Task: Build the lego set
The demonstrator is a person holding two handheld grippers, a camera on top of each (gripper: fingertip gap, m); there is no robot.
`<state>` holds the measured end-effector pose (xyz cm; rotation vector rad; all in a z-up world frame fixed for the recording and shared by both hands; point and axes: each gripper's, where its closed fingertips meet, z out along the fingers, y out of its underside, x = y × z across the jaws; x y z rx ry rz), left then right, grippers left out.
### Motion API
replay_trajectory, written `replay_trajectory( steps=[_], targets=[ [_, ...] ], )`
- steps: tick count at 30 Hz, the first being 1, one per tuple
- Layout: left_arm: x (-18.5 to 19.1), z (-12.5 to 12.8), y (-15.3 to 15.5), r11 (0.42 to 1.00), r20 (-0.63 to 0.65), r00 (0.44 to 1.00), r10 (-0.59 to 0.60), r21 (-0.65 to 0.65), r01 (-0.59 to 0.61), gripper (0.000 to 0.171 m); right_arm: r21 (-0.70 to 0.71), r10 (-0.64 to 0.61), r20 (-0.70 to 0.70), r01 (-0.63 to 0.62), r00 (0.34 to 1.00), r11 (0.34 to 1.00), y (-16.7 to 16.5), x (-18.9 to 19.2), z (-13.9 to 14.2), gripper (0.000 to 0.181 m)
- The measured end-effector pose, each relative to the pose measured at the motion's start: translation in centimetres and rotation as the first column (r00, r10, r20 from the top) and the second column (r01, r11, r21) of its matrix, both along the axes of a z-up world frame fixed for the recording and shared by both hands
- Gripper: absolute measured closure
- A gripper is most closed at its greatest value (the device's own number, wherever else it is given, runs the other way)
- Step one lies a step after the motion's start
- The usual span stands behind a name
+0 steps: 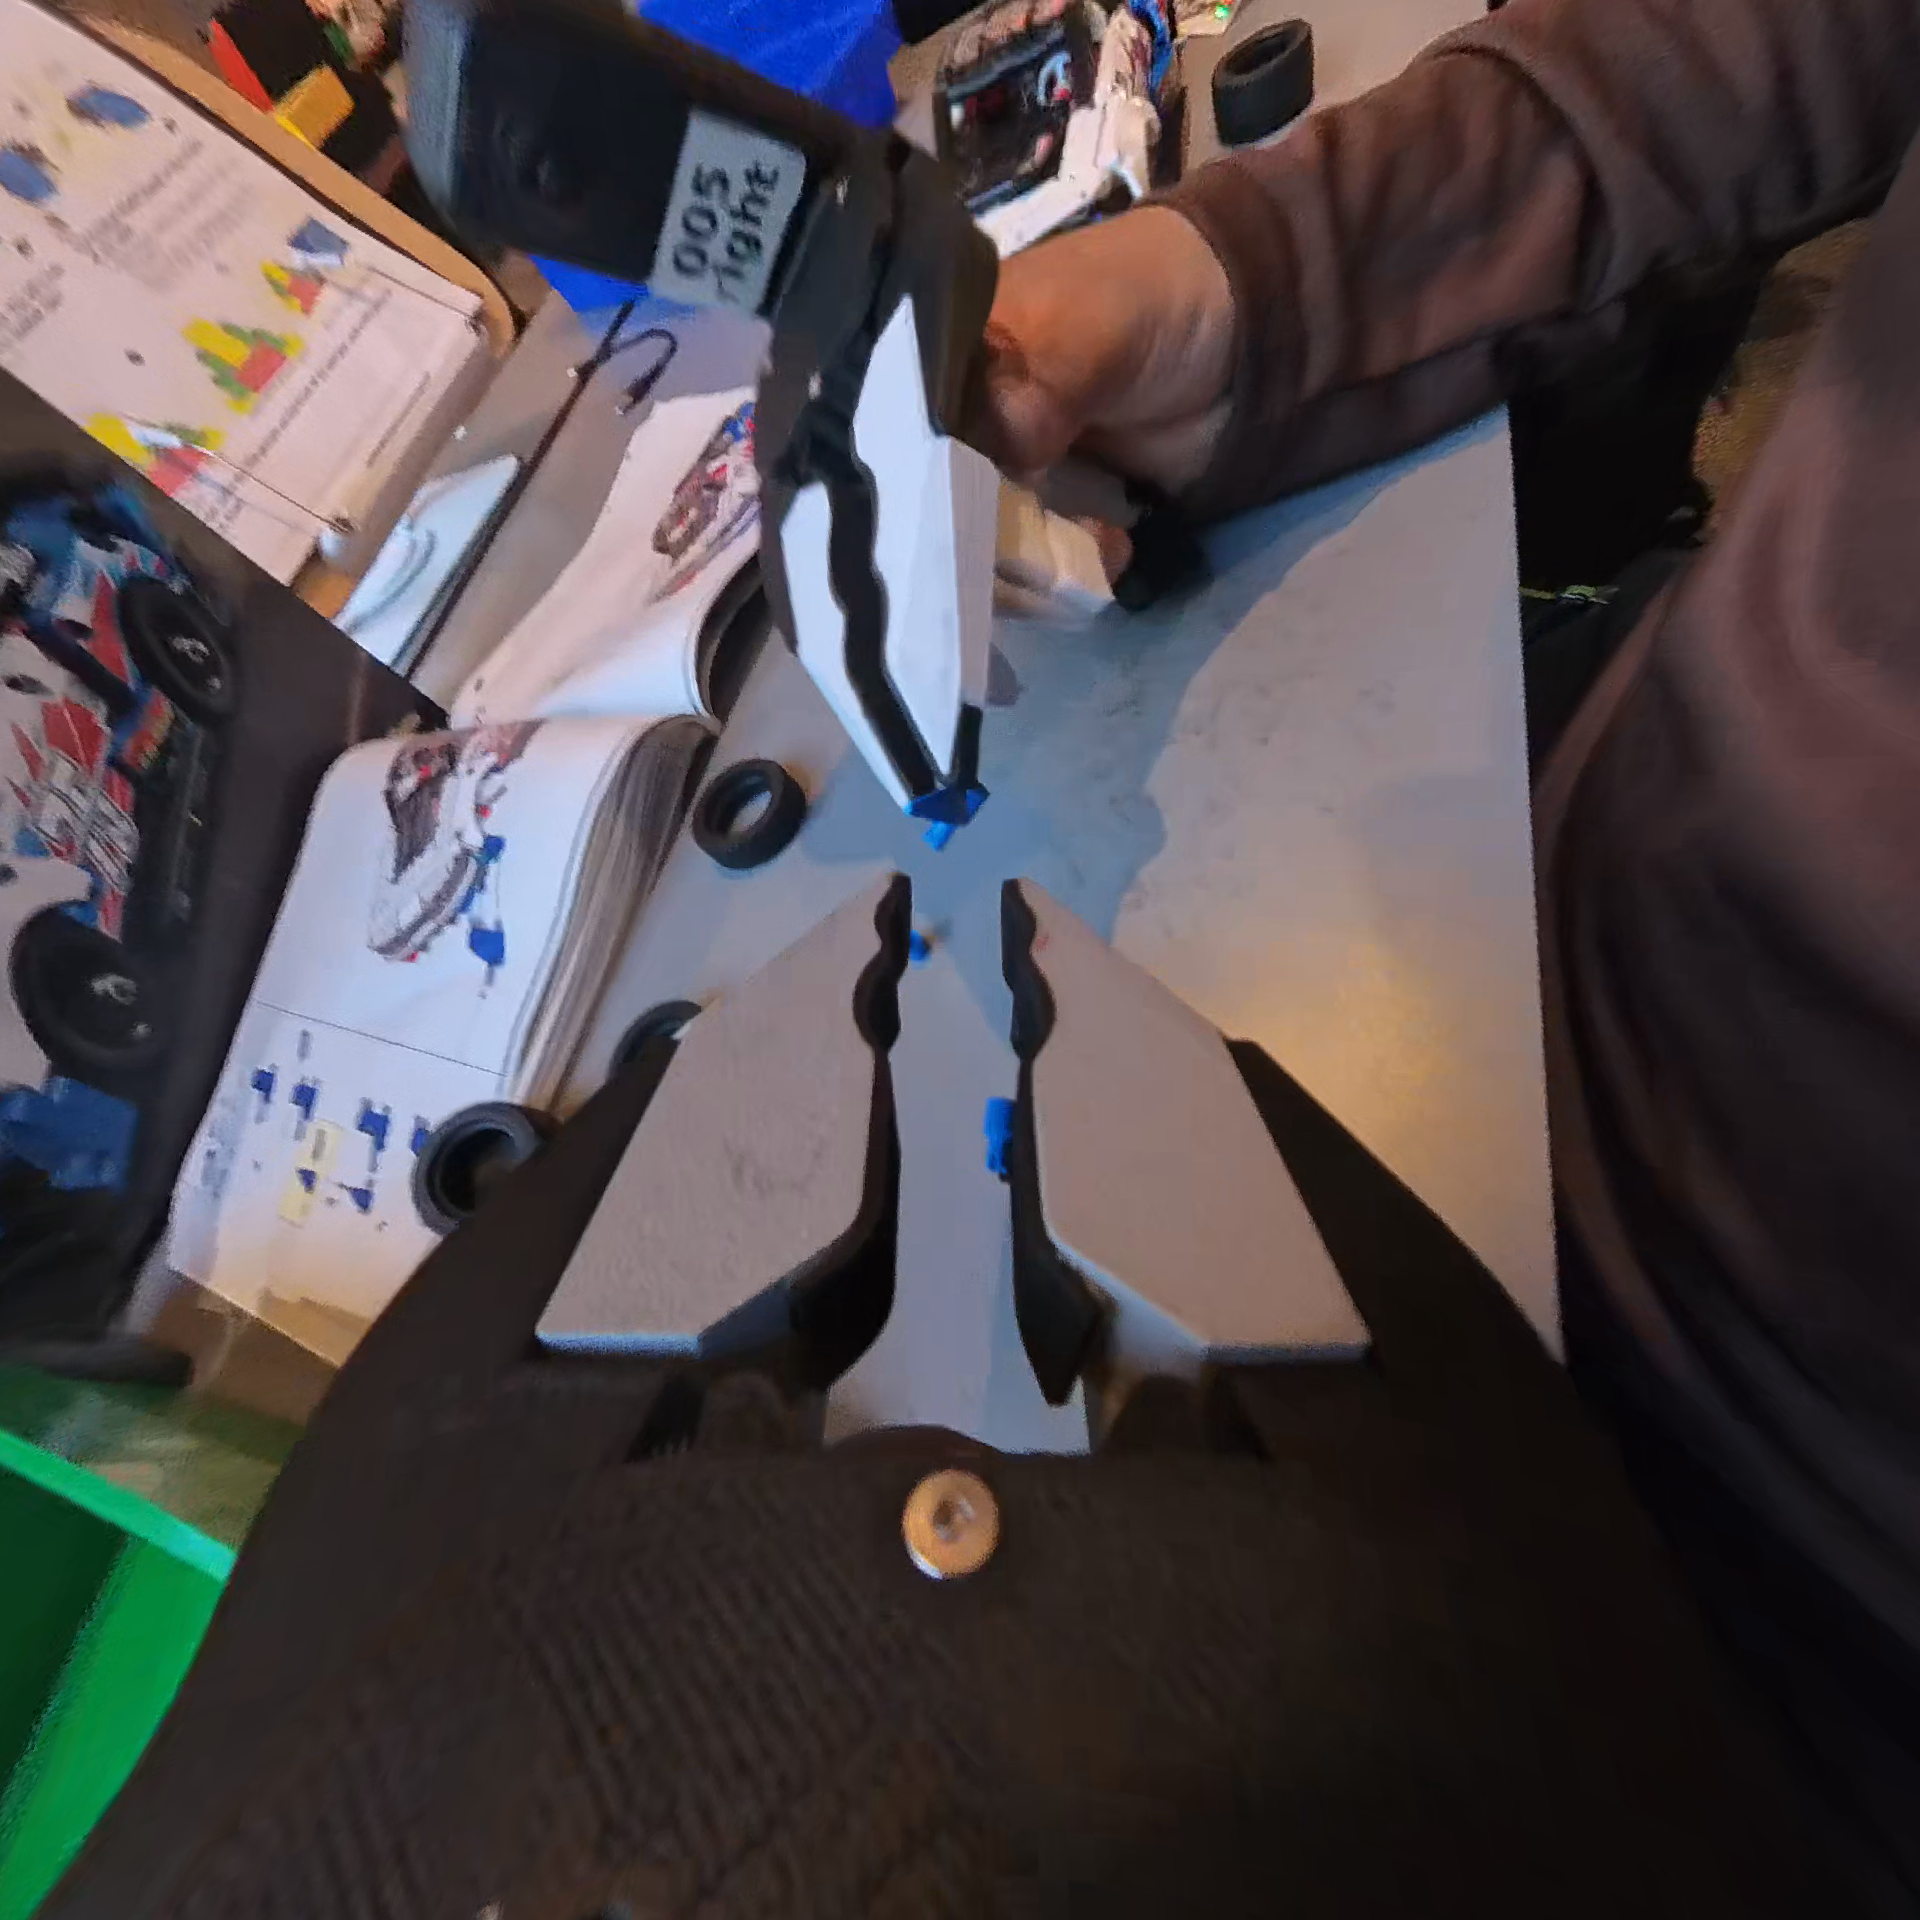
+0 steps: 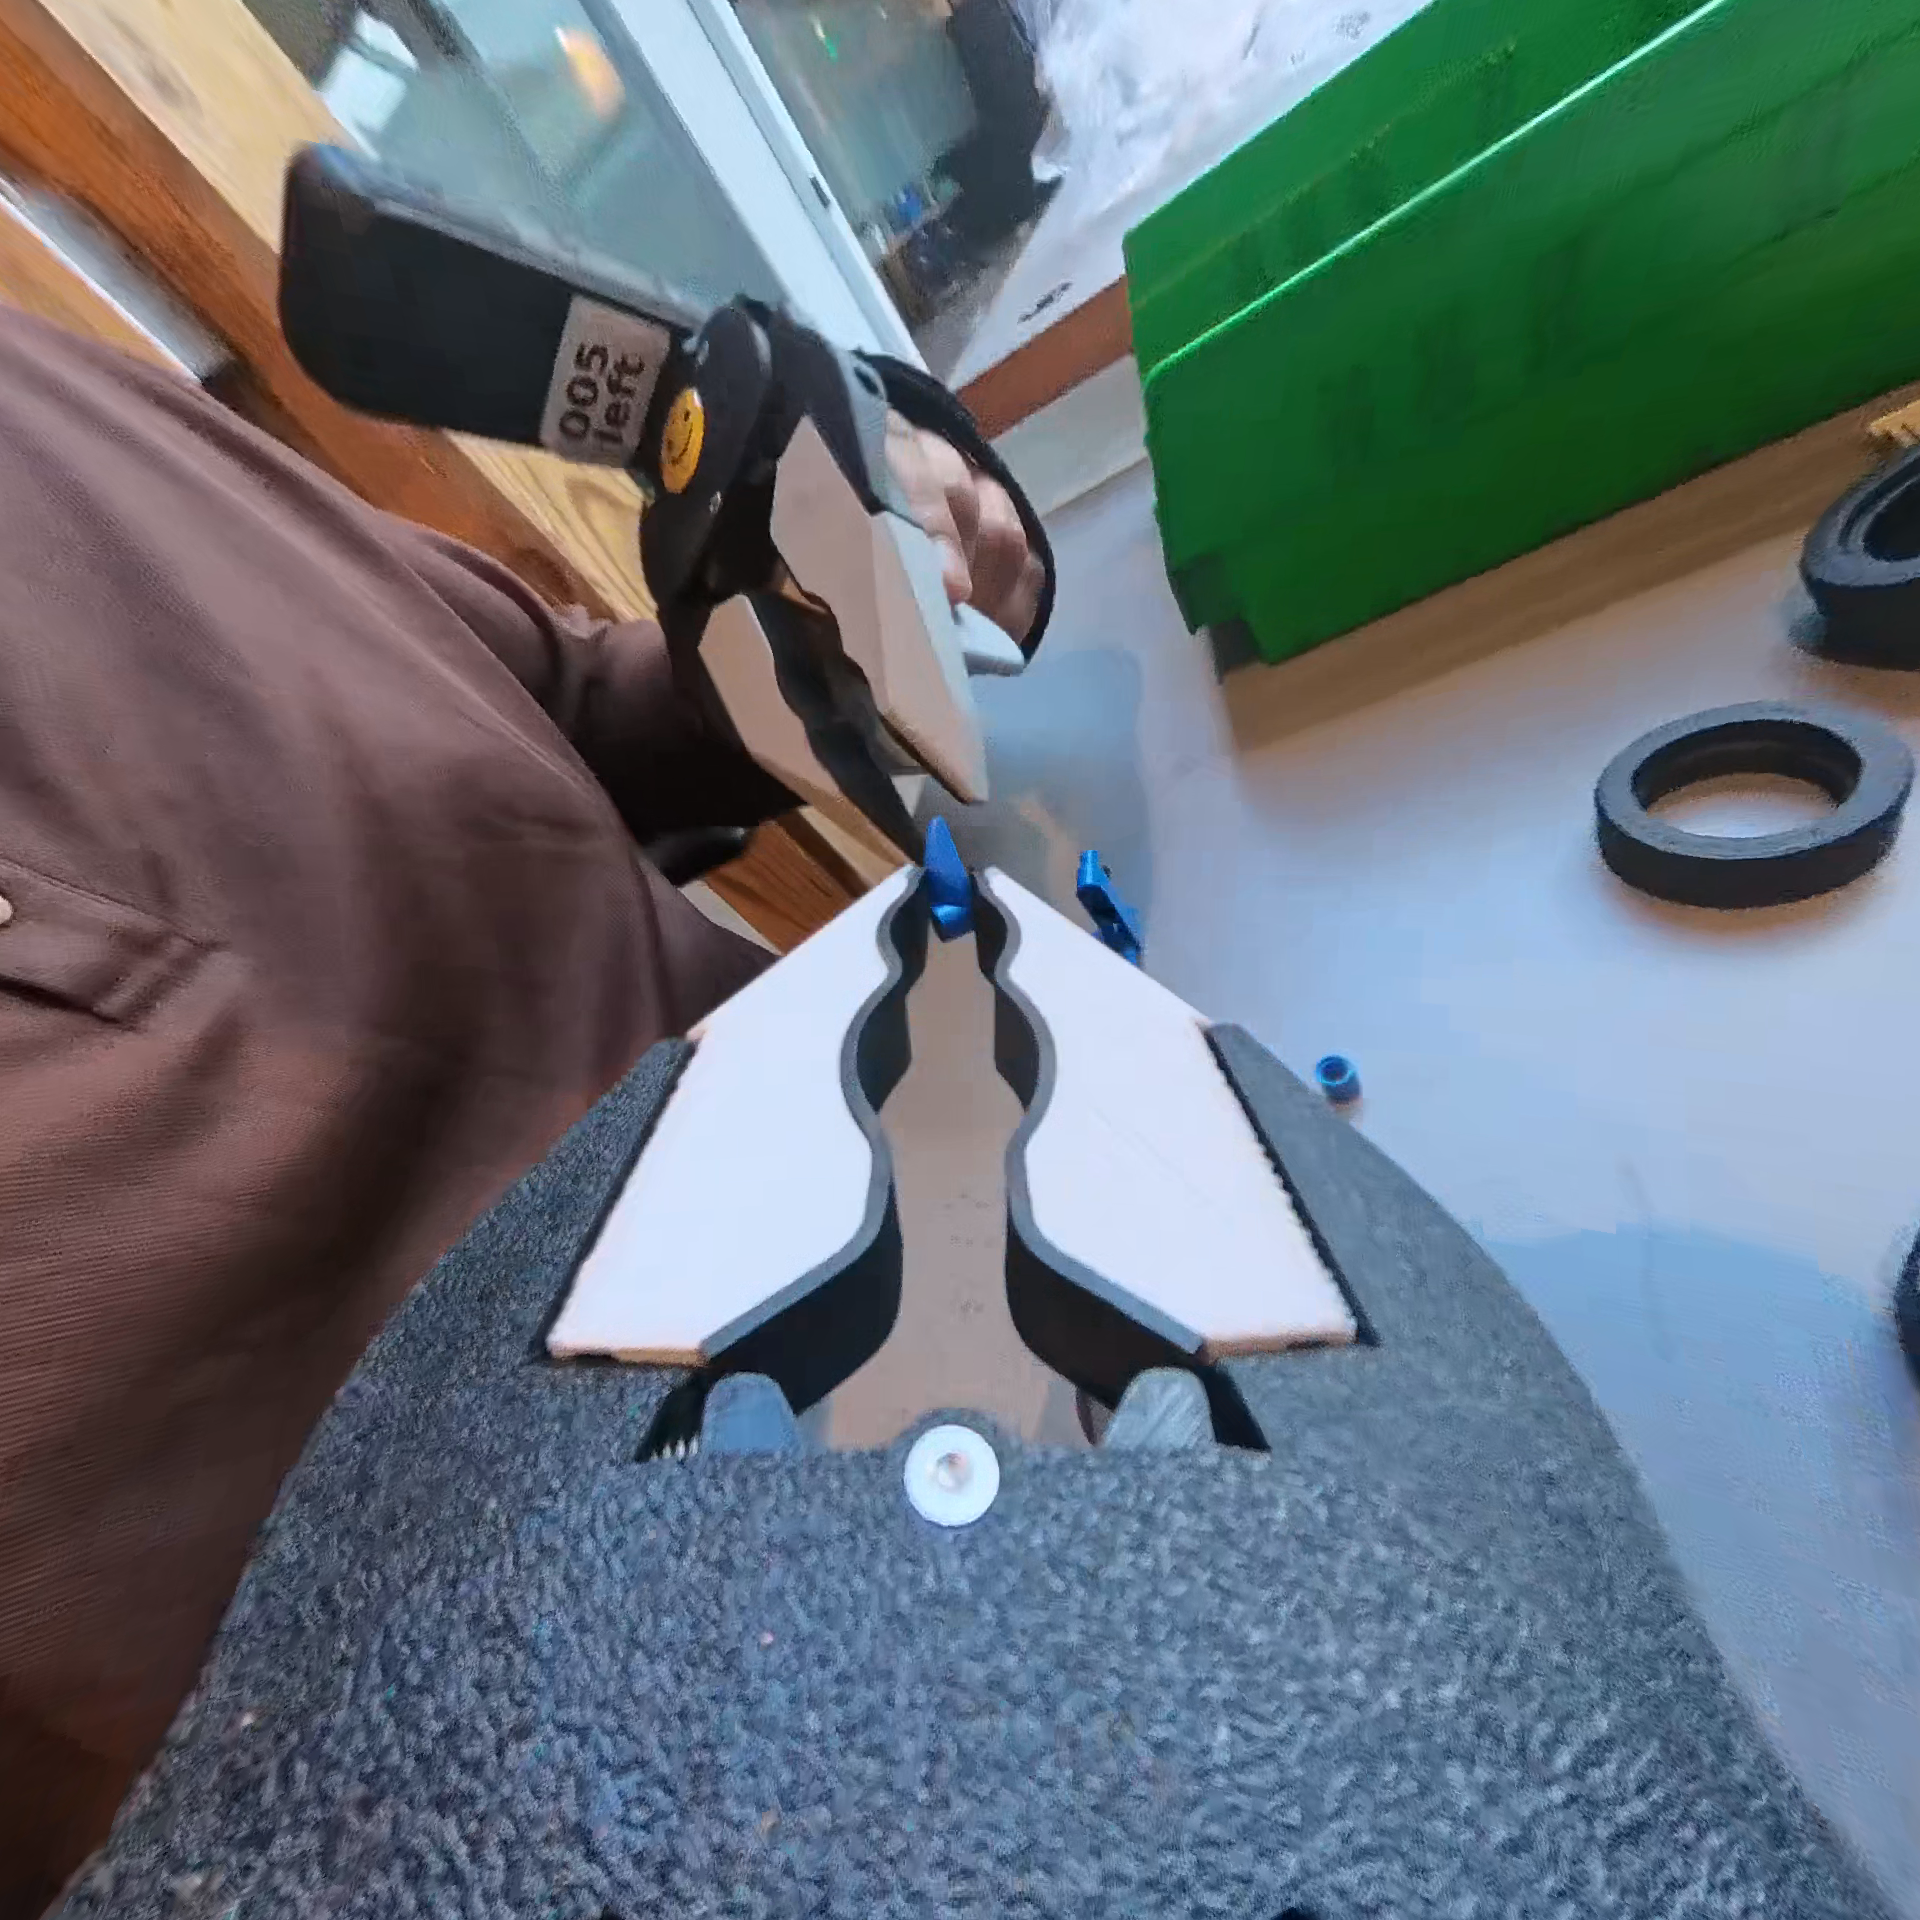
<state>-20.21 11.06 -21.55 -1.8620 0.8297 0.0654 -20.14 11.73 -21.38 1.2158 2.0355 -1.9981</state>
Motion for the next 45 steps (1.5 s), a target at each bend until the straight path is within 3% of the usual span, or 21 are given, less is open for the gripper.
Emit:
replay_trajectory(
  steps=[6, 12, 23, 28, 33, 38, 40, 45],
  targets=[
    [-0.3, 1.1, 1.7, 0.986, -0.151, 0.983, 0.102, 0.144, -0.08, 0.145, -0.195, 0.025, 0.067, -0.011, 0.997, 0.981, 0.7, 0.2, 1.0, 0.173],
    [0.5, 2.4, 2.9, 0.953, -0.205, 0.96, 0.191, 0.274, -0.131, 0.148, -0.476, 0.051, 0.107, 0.006, 0.993, 0.879, 2.1, -0.3, 3.1, 0.173],
    [0.3, 2.5, 4.2, 0.939, -0.212, 0.951, 0.226, 0.308, -0.155, 0.151, -0.489, 0.064, 0.124, 0.005, 0.99, 0.872, 2.0, -0.2, 2.8, 0.173],
    [0.0, 1.4, 4.2, 0.954, -0.236, 0.947, 0.216, 0.256, -0.154, 0.151, -0.426, 0.039, 0.154, 0.031, 0.987, 0.904, 2.0, -0.4, 1.9, 0.173],
    [-1.0, -0.4, 4.3, 0.971, -0.352, 0.909, 0.222, 0.164, -0.173, 0.151, -0.195, -0.072, 0.158, 0.102, 0.985, 0.975, 2.4, -1.0, 0.2, 0.158],
    [-1.3, -1.4, 4.4, 0.974, -0.406, 0.886, 0.224, 0.117, -0.193, 0.151, 0.021, -0.176, 0.112, 0.174, 0.978, 0.984, 2.2, -1.8, -1.2, 0.163],
    [-1.2, -1.6, 4.5, 0.975, -0.428, 0.876, 0.224, 0.109, -0.196, 0.151, 0.057, -0.18, 0.109, 0.174, 0.978, 0.983, 2.1, -1.9, -1.5, 0.173],
    [-0.8, -1.5, 4.4, 0.976, -0.381, 0.898, 0.218, 0.101, -0.194, 0.151, 0.051, -0.159, 0.113, 0.154, 0.981, 0.987, 2.0, -1.5, -1.6, 0.174]
  ],
)
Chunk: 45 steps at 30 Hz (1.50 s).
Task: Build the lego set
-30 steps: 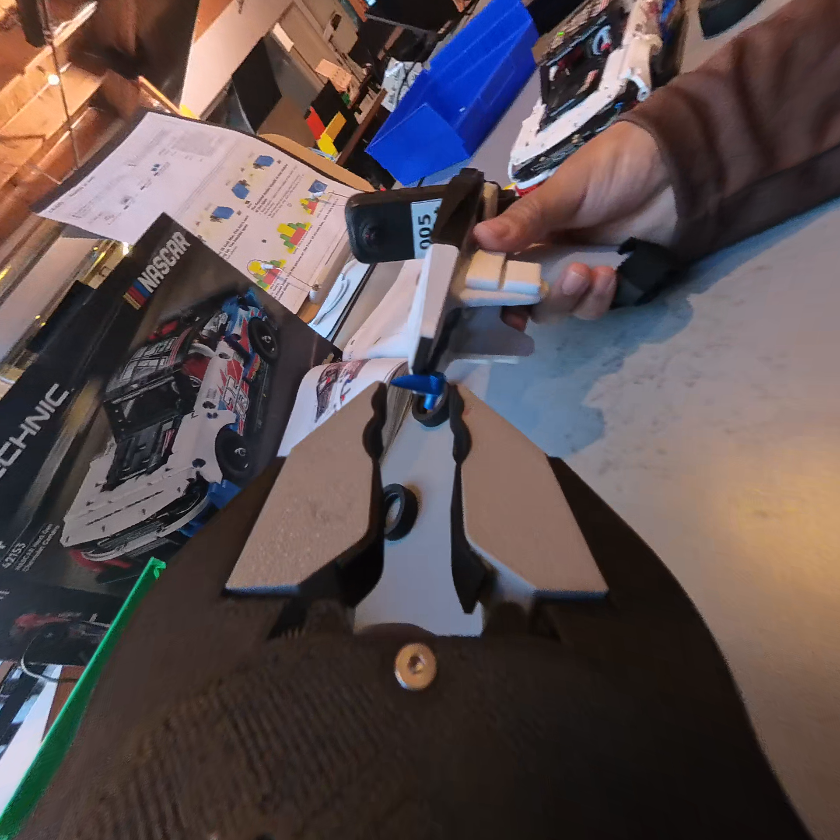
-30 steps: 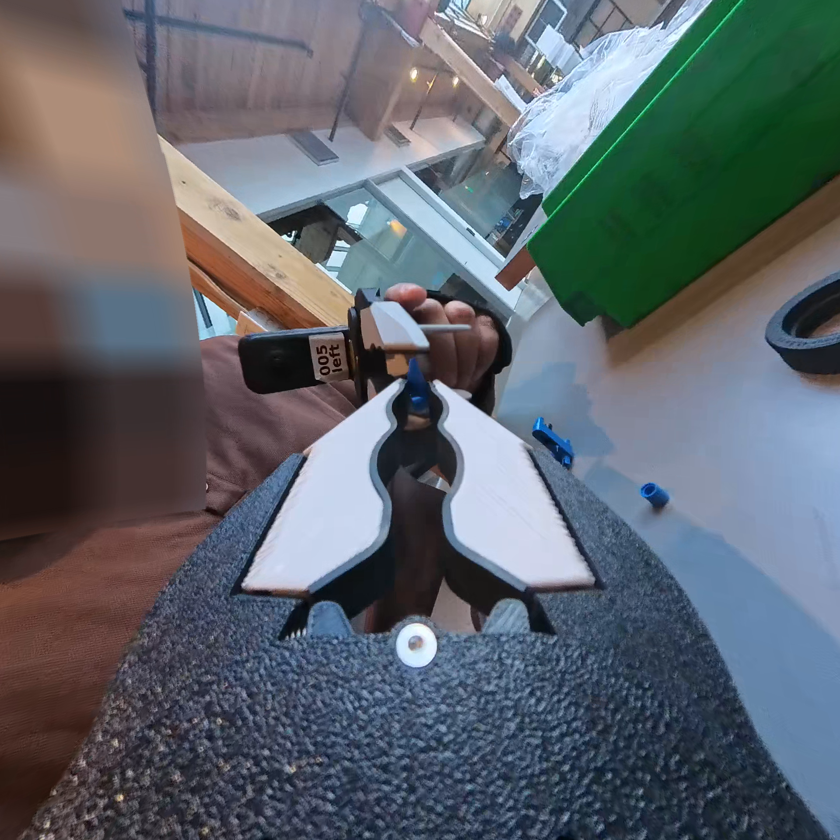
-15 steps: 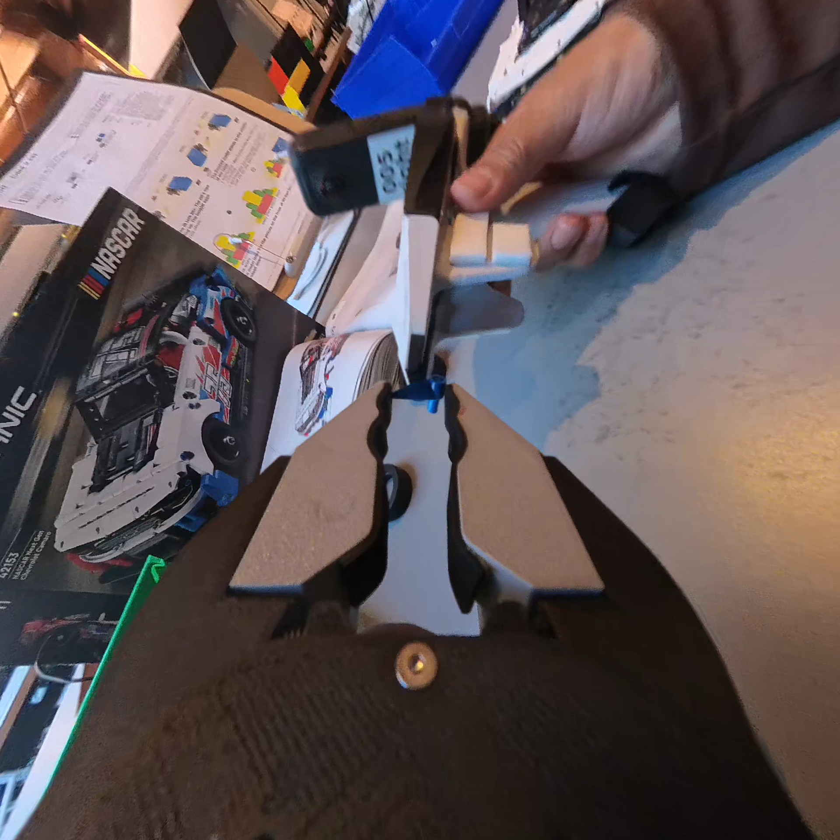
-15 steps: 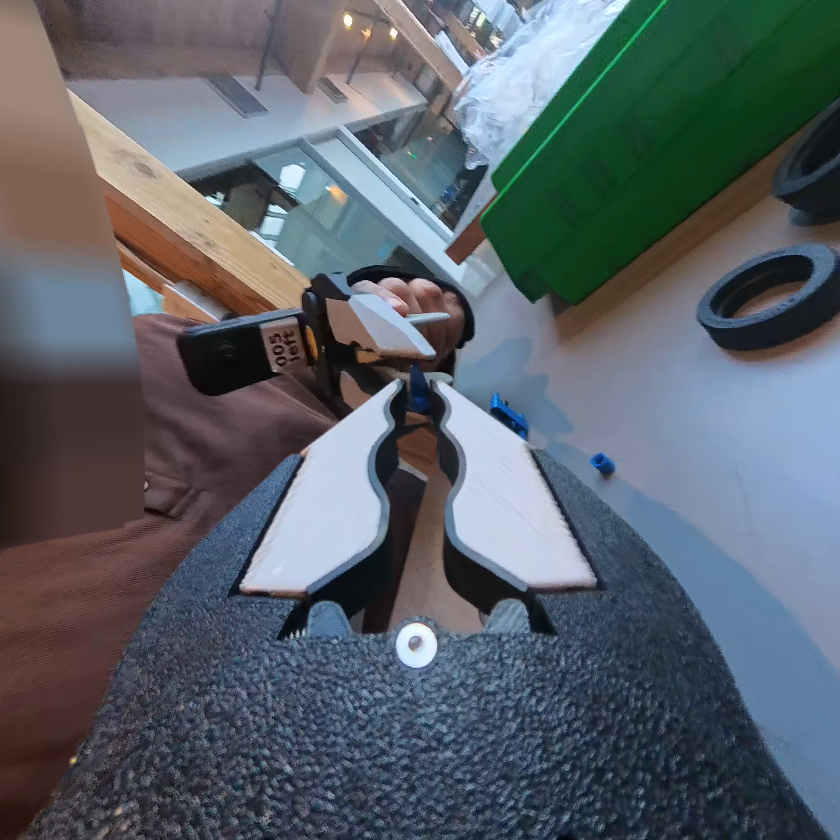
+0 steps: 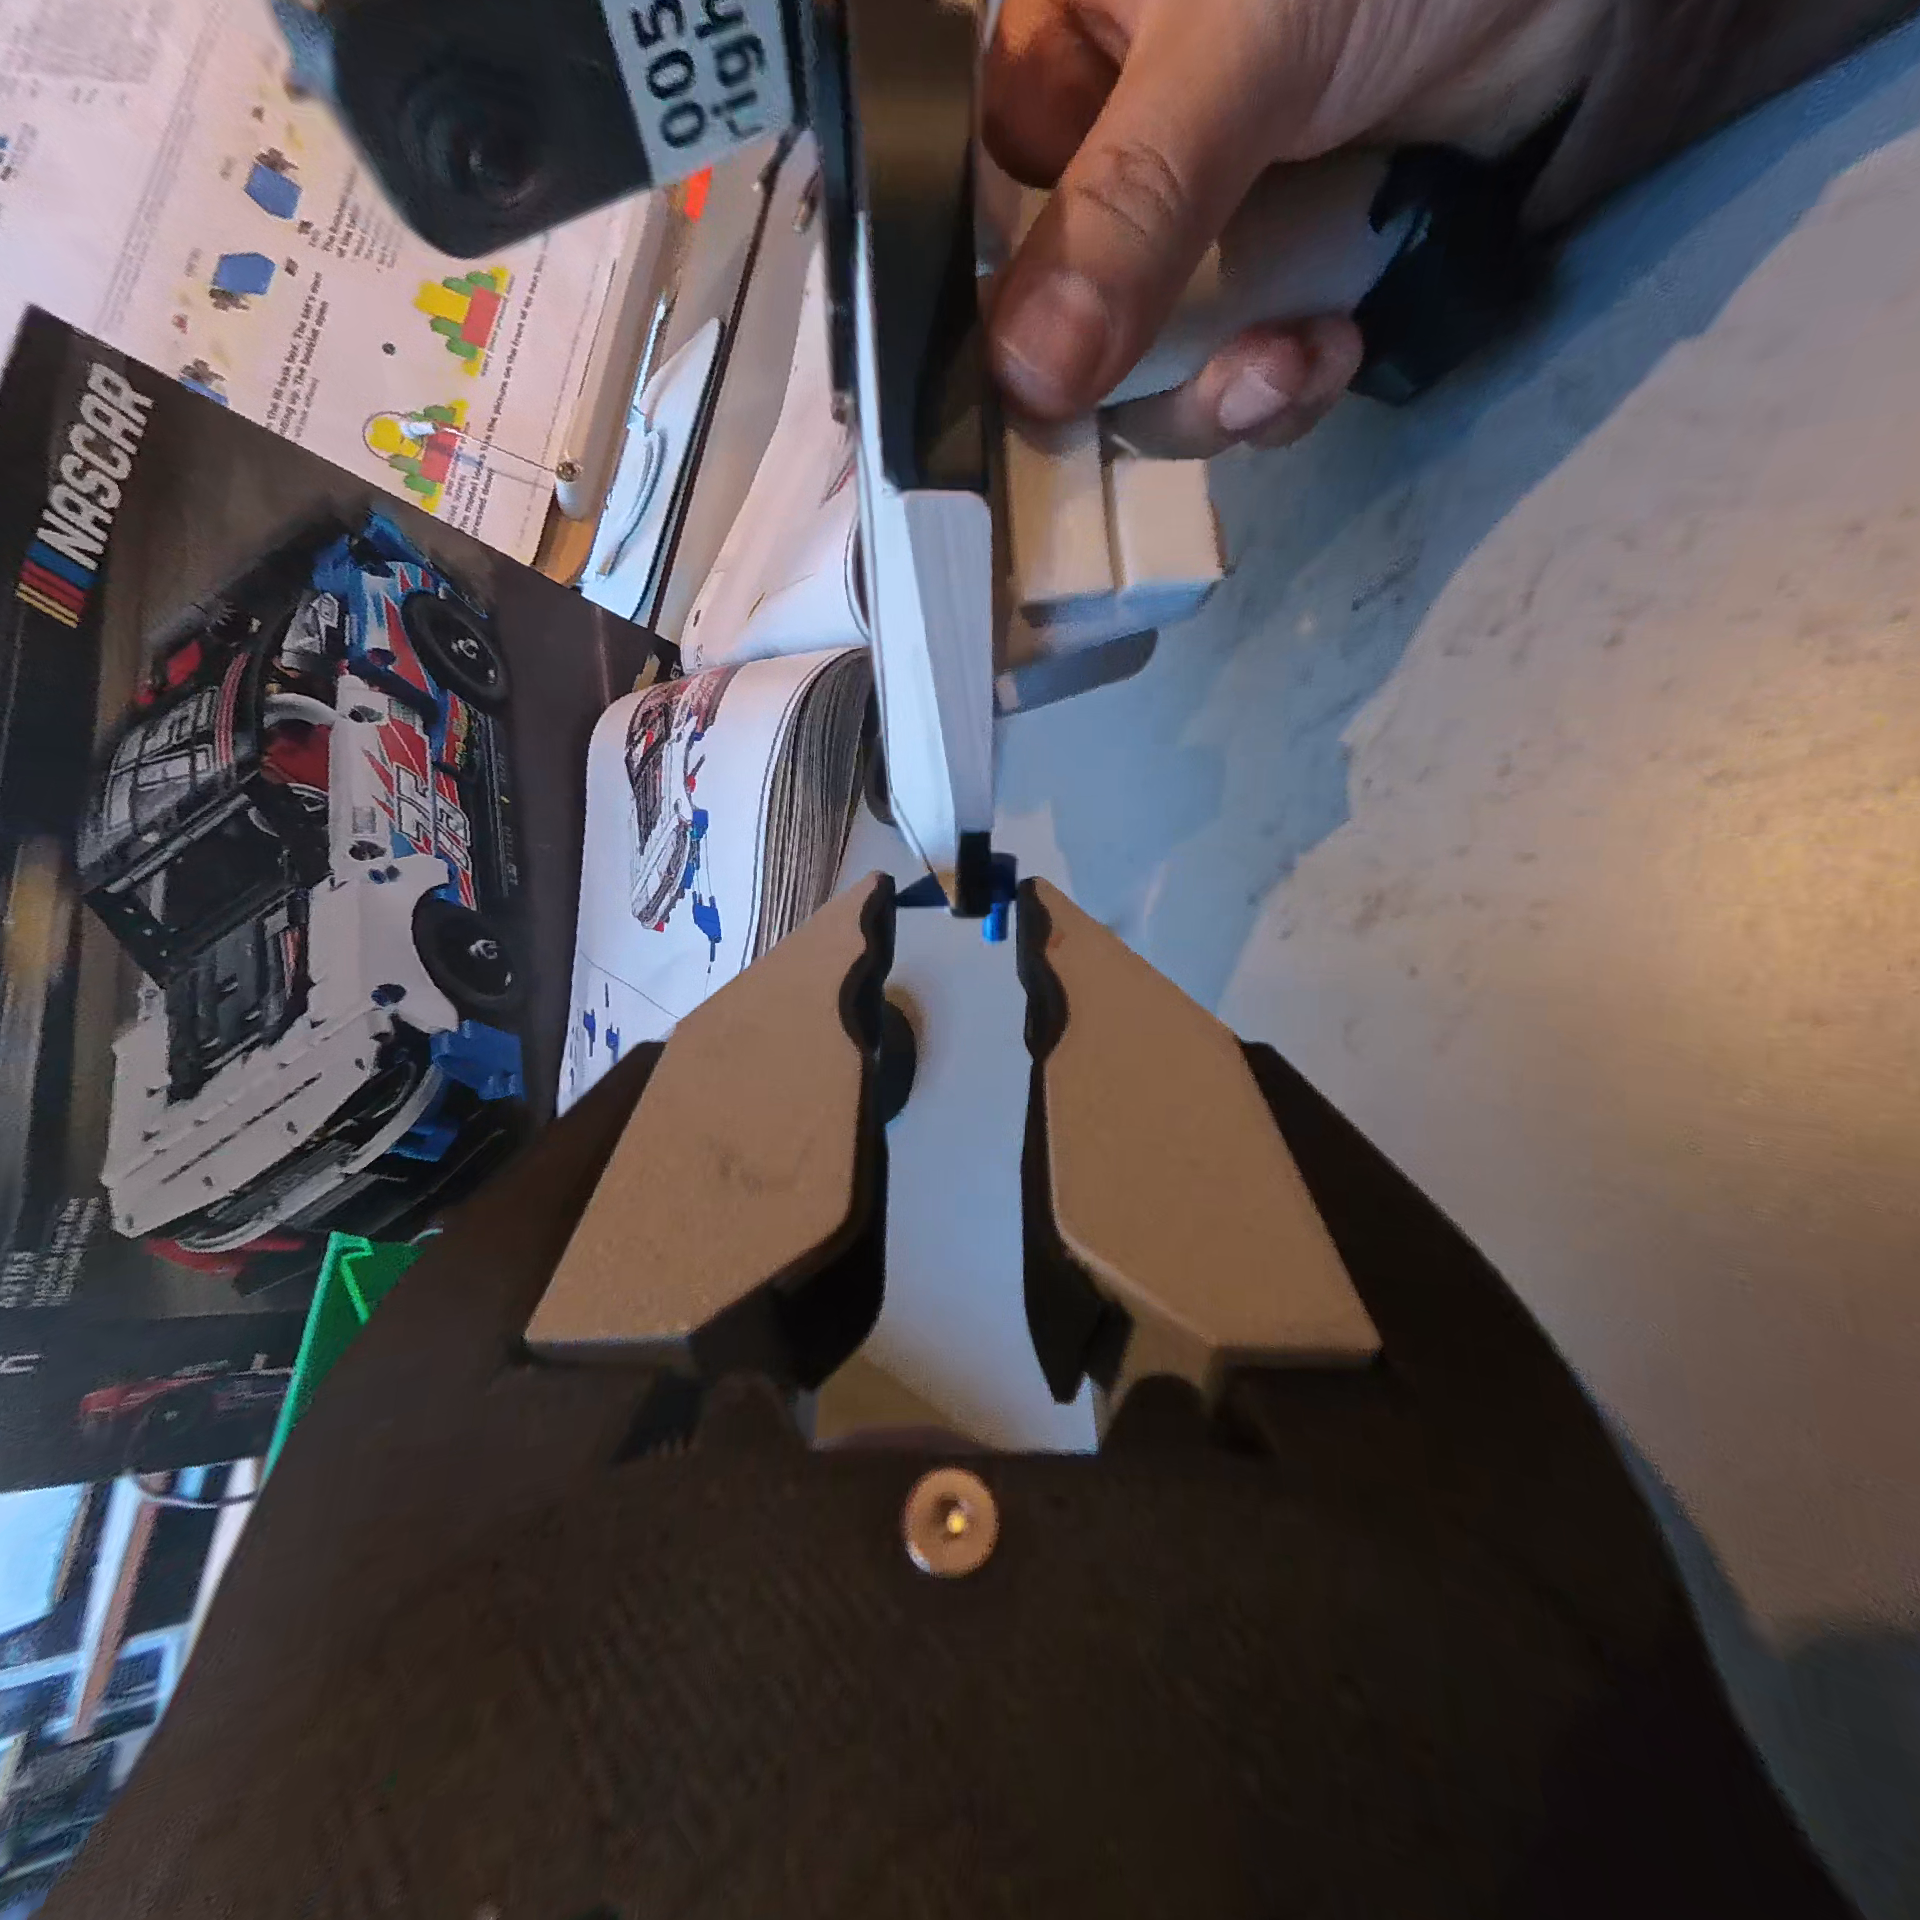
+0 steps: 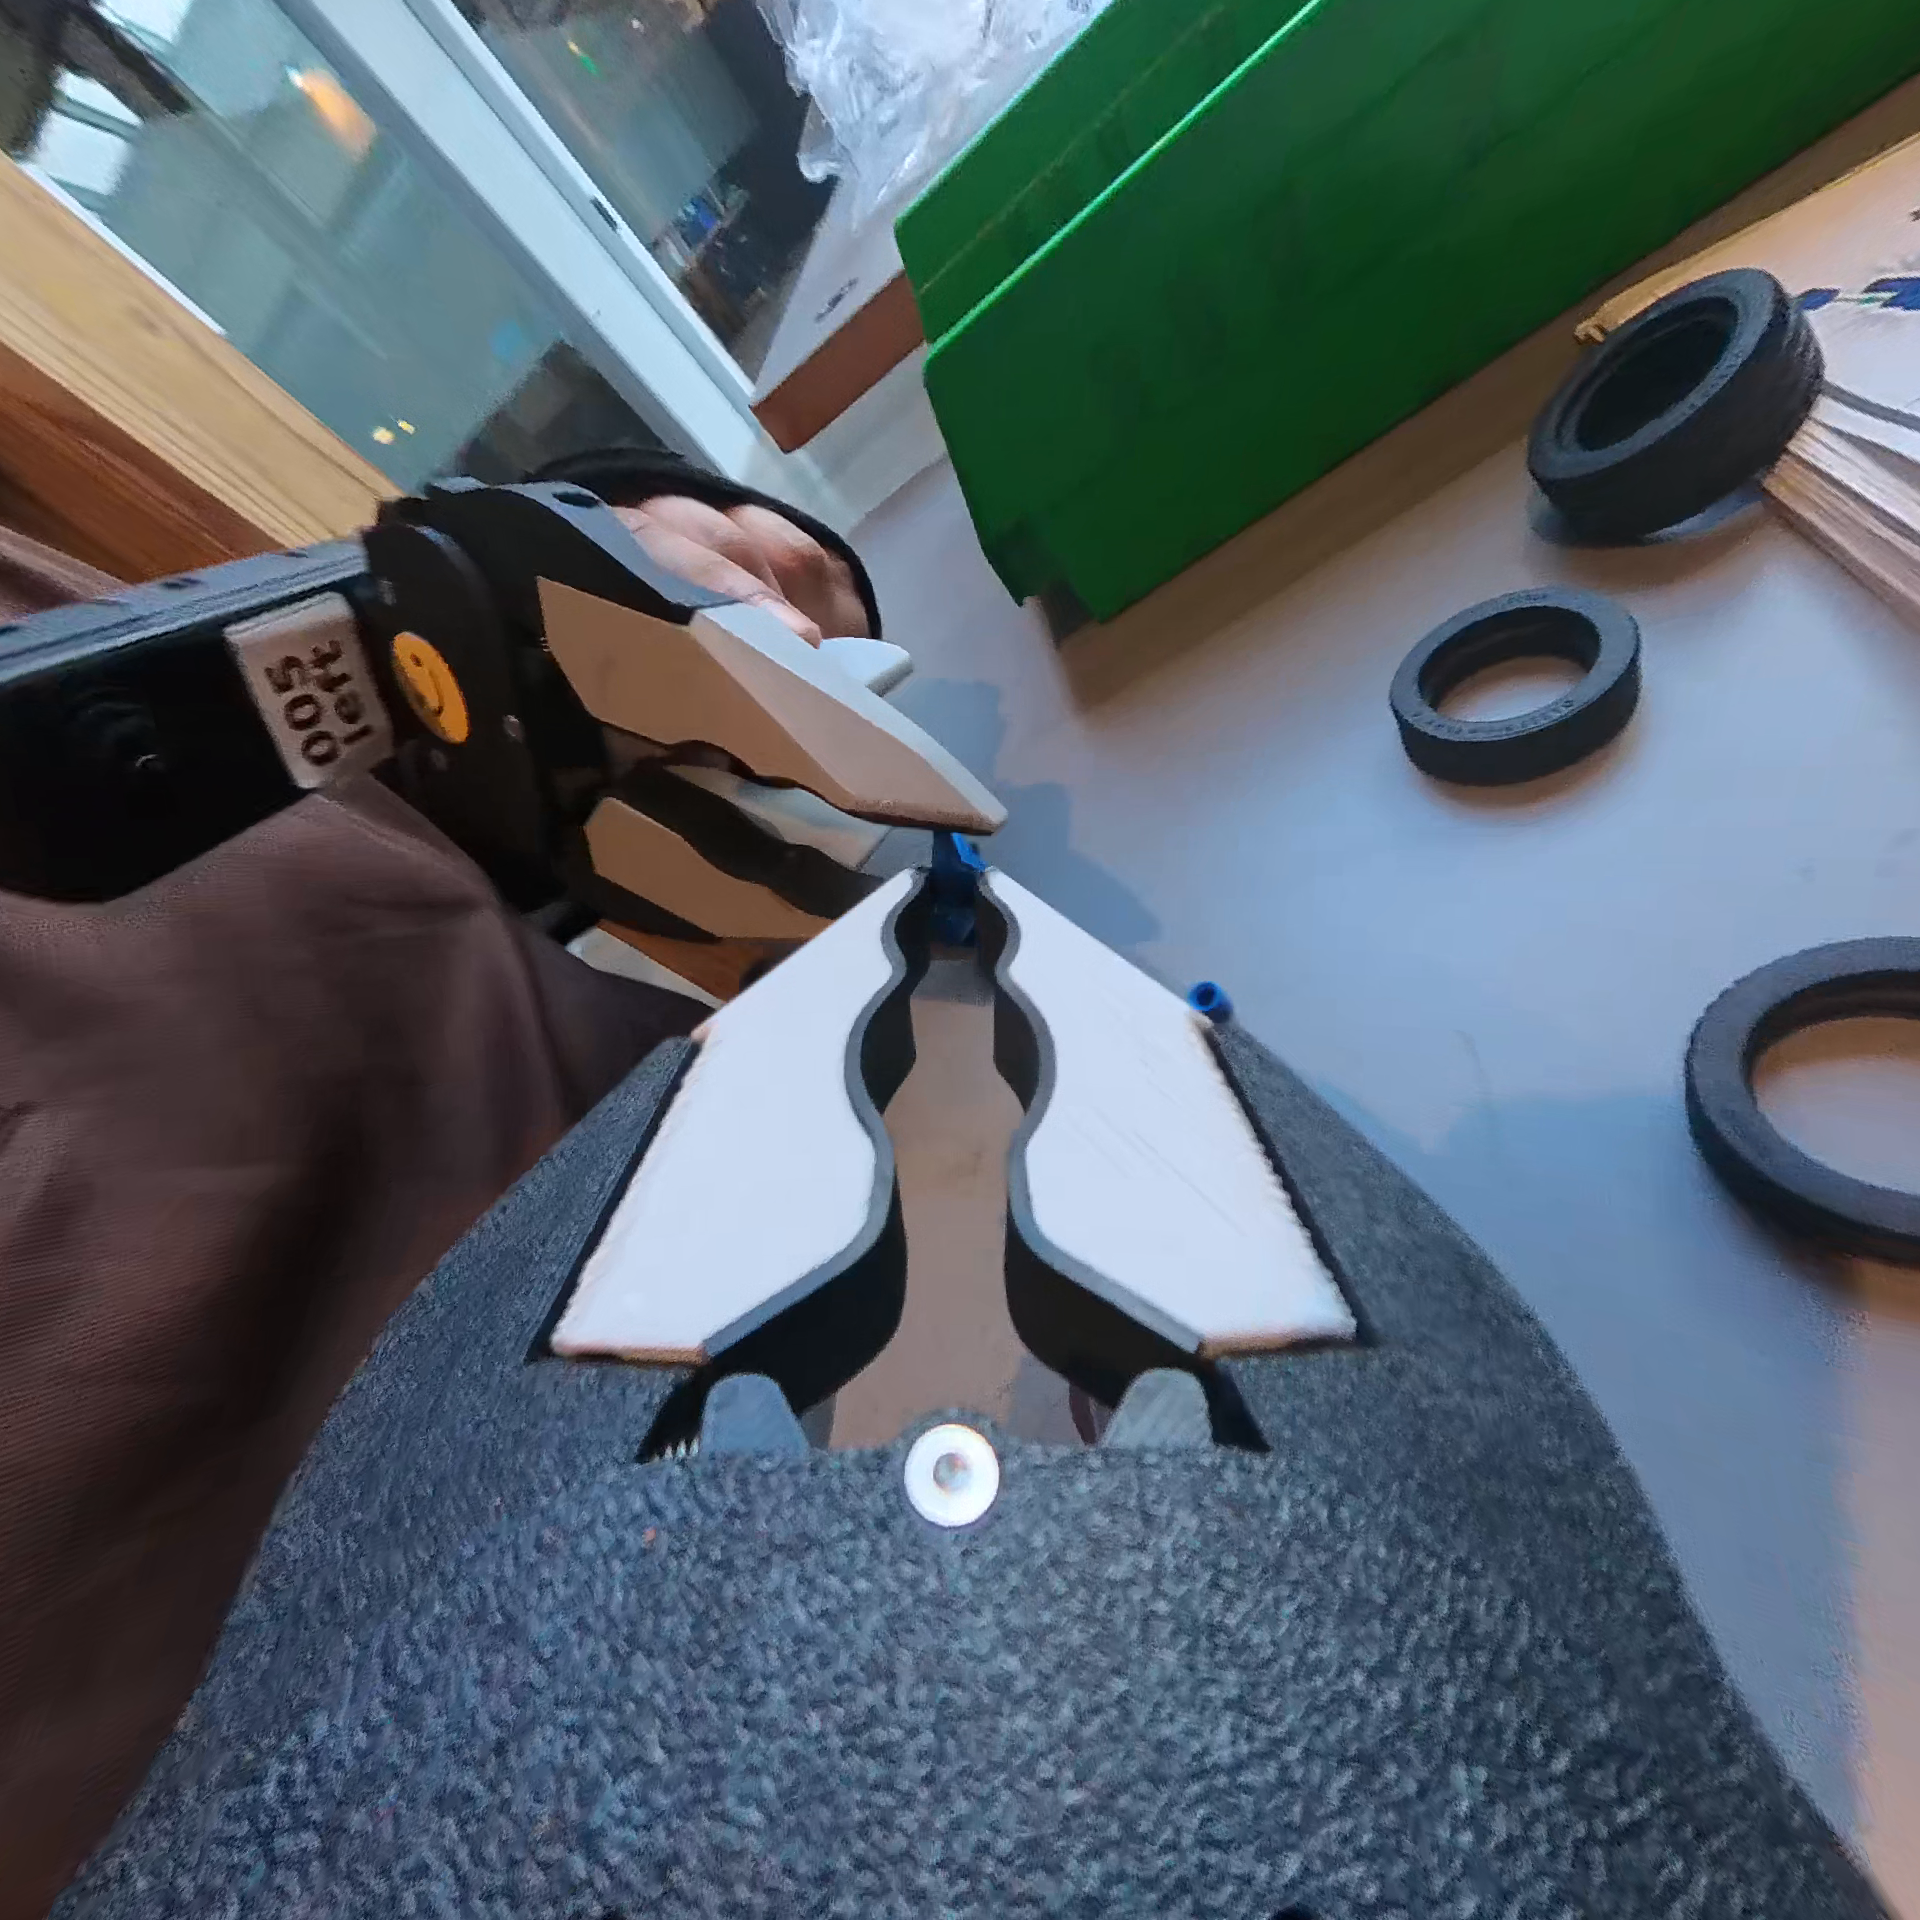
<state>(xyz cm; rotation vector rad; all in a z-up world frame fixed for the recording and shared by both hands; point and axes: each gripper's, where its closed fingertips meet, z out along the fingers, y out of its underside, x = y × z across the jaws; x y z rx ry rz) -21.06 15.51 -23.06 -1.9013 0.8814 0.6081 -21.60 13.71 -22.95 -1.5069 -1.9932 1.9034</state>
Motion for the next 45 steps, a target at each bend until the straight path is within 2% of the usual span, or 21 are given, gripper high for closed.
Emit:
replay_trajectory(
  steps=[3, 6, 7, 10, 13, 17, 20, 23, 26, 29, 33, 38, 42, 45],
  targets=[
    [-0.1, 0.5, -0.4, 1.0, 0.129, 0.992, 0.004, -0.001, -0.004, 0.149, -0.148, 0.023, 0.0, -0.023, 1.0, 0.989, 0.2, 0.3, 1.2, 0.174],
    [-0.2, 1.5, -0.8, 0.999, 0.234, 0.972, 0.006, 0.03, -0.013, 0.151, -0.32, 0.042, -0.021, -0.047, 0.999, 0.946, 0.6, 0.6, 2.9, 0.174],
    [0.0, 1.9, -0.9, 0.999, 0.253, 0.967, -0.007, 0.049, -0.006, 0.155, -0.358, 0.047, -0.024, -0.052, 0.999, 0.932, 0.7, 0.6, 3.2, 0.174],
    [0.8, 2.3, -1.1, 0.998, 0.341, 0.939, -0.03, 0.056, 0.011, 0.153, -0.406, 0.066, -0.043, -0.078, 0.997, 0.91, 0.5, 0.8, 3.8, 0.174],
    [1.3, 2.4, -1.2, 0.999, 0.494, 0.869, -0.033, 0.018, 0.028, 0.151, -0.354, 0.081, -0.11, -0.115, 0.991, 0.928, -0.1, 1.1, 4.3, 0.174],
    [2.2, 3.3, -2.0, 0.994, 0.648, 0.757, -0.087, 0.002, 0.112, 0.163, -0.167, 0.12, -0.233, -0.162, 0.965, 0.973, -0.8, 2.2, 4.9, 0.174],
    [2.7, 3.3, -2.3, 0.988, 0.689, 0.718, -0.097, -0.022, 0.155, 0.159, -0.06, 0.163, -0.295, -0.189, 0.941, 0.98, -1.5, 3.0, 5.0, 0.174],
    [3.4, 3.4, -2.6, 0.981, 0.705, 0.7, -0.118, -0.027, 0.193, 0.161, -0.019, 0.179, -0.305, -0.194, 0.935, 0.981, -2.0, 3.1, 4.8, 0.174],
    [3.5, 3.2, -2.7, 0.982, 0.681, 0.722, -0.123, -0.022, 0.188, 0.169, 0.005, 0.191, -0.309, -0.2, 0.932, 0.98, -2.3, 3.2, 4.6, 0.174],
    [3.4, 2.8, -2.8, 0.982, 0.654, 0.748, -0.112, -0.043, 0.184, 0.17, 0.059, 0.196, -0.314, -0.187, 0.929, 0.981, -2.4, 3.2, 4.2, 0.174],
    [2.6, 1.8, -2.9, 0.986, 0.537, 0.841, -0.073, -0.089, 0.143, 0.17, 0.219, 0.202, -0.287, -0.142, 0.936, 0.965, -2.2, 3.1, 2.8, 0.168],
    [2.2, 0.4, -2.7, 0.985, 0.345, 0.937, -0.05, -0.14, 0.104, 0.17, 0.447, 0.2, -0.295, -0.05, 0.934, 0.893, -1.9, 2.6, 1.3, 0.174],
    [2.0, -0.3, -2.6, 0.983, 0.274, 0.961, -0.038, -0.164, 0.085, 0.17, 0.504, 0.195, -0.262, -0.039, 0.945, 0.863, -1.8, 2.3, 0.3, 0.173],
    [2.0, -0.6, -2.6, 0.98, 0.281, 0.959, -0.026, -0.181, 0.08, 0.17, 0.541, 0.203, -0.256, -0.034, 0.945, 0.84, -1.8, 2.3, -0.1, 0.173]
  ],
)
